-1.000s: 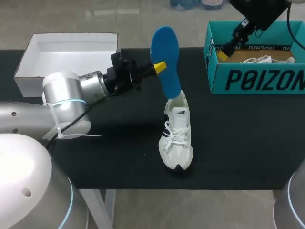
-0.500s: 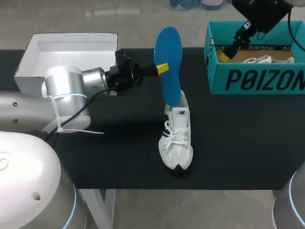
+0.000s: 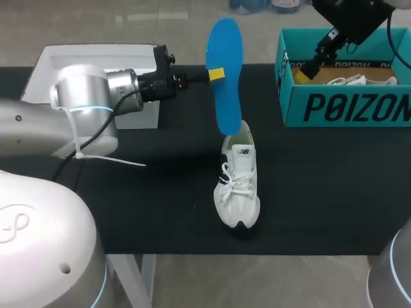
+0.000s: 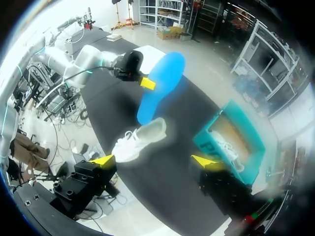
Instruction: Take the shoe out of the shoebox, open the shoe tongue, remove and reinsert the insole, then place the shoe into the shoebox
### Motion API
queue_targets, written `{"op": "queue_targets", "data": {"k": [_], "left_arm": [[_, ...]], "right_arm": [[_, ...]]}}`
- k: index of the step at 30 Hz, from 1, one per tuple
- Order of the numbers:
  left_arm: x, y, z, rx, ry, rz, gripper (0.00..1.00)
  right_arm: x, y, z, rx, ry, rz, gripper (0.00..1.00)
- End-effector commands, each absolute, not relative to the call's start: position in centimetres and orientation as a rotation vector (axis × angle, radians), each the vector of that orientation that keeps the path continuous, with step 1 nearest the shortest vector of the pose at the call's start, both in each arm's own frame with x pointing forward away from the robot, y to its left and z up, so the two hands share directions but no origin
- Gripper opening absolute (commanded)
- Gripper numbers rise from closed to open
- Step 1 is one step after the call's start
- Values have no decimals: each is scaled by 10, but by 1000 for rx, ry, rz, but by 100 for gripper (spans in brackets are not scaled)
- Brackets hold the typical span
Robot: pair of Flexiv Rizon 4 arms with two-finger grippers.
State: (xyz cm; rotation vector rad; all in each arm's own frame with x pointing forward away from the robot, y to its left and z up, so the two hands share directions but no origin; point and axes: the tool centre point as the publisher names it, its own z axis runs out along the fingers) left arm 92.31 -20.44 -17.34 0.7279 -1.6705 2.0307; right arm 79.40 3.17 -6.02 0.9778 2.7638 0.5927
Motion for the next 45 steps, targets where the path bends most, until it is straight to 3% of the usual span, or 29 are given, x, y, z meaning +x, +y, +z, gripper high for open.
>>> {"op": "queue_targets", "data": {"k": [1, 45], "left_arm": [[926, -212, -177, 762, -1594, 2020, 0], [946, -221, -184, 1064, -1373, 1853, 0]], "right_arm": [[795, 33, -61, 979, 2765, 590, 100], [789, 51, -42, 1015, 2666, 658, 100]]}}
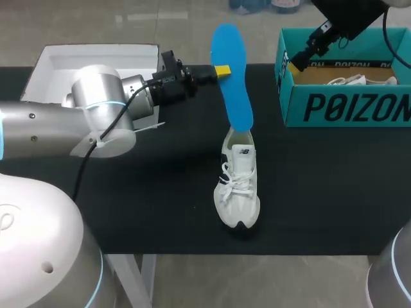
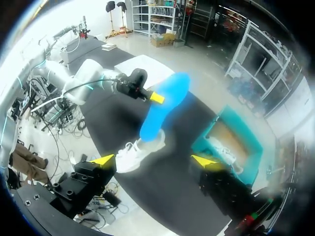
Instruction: Take the shoe out of the shoebox, open the shoe tongue, remove and reinsert the insole, then place the shoe into the shoebox
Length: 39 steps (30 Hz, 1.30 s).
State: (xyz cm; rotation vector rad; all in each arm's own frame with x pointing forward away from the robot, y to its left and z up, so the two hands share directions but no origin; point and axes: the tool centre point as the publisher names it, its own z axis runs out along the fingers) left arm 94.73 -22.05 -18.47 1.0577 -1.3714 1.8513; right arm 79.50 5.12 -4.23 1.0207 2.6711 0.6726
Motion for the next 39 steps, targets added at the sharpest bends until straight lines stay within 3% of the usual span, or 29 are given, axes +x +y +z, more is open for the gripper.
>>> {"op": "queue_targets", "data": {"k": [1, 31, 39], "left_arm": [[946, -221, -184, 1064, -1373, 1853, 0], [946, -221, -184, 1064, -1373, 1853, 0], [905, -215, -178, 669, -1724, 2162, 0]], "right_arm": [[789, 51, -41, 1024, 2665, 655, 100], [789, 51, -41, 1024, 2665, 655, 100], [789, 51, -41, 1024, 2665, 655, 100]]}}
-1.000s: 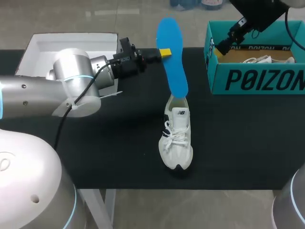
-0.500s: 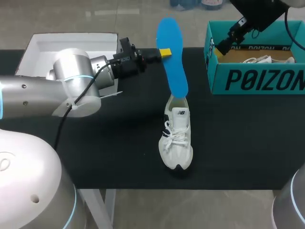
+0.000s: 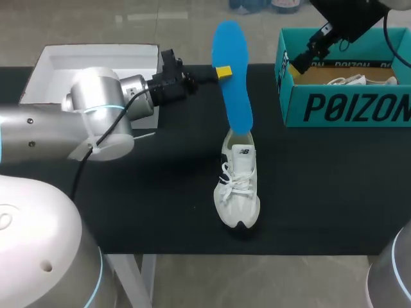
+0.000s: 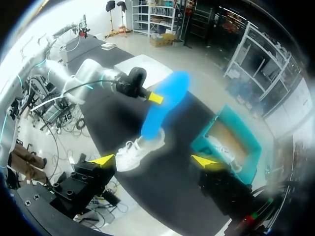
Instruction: Take the shoe out of the shoebox, open the shoe tongue, remove and reinsert the insole, then place the shoe into the shoebox
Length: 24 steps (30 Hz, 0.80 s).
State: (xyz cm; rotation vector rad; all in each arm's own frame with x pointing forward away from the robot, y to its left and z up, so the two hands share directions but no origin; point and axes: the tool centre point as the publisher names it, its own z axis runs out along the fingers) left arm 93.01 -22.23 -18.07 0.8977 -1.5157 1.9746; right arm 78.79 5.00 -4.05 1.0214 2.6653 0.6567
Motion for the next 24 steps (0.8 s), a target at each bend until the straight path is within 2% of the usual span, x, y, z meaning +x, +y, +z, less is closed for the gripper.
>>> {"op": "queue_targets", "data": {"k": [1, 12, 24], "left_arm": [[900, -213, -176, 626, -1714, 2206, 0], [891, -198, -145, 323, -1914, 2324, 0], [906, -189, -169, 384, -2115, 2311, 0]], "right_arm": [[789, 51, -41, 1024, 2665, 655, 100], [789, 51, -41, 1024, 2665, 655, 100], [789, 51, -41, 1024, 2665, 655, 100]]}}
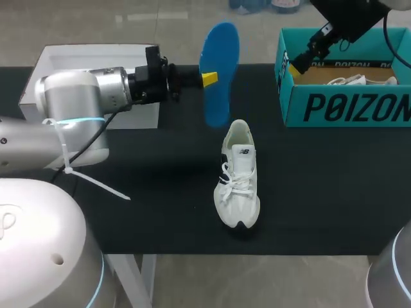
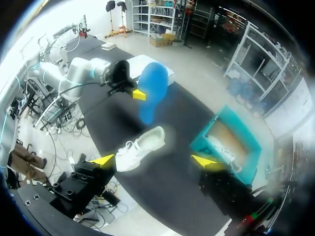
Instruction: Take the shoe out of the shoebox, open the shoe tongue, remove and reinsert the insole, then place the shoe into the shoebox
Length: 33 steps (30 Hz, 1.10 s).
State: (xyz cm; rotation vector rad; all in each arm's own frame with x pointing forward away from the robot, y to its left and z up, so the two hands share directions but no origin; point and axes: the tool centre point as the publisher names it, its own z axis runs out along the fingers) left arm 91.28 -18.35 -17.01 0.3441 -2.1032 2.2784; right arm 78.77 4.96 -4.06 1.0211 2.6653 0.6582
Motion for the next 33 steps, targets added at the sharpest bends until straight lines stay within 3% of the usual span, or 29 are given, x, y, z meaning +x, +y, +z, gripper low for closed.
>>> {"op": "queue_targets", "data": {"k": [1, 26, 33], "left_arm": [[906, -189, -169, 384, -2115, 2311, 0], [906, -189, -169, 384, -2115, 2311, 0], [895, -189, -178, -125, -2143, 2592, 0]], "right_arm": [[789, 51, -41, 1024, 2665, 655, 100], [789, 51, -41, 1024, 2665, 655, 100], [789, 51, -41, 1024, 2665, 655, 100]]}}
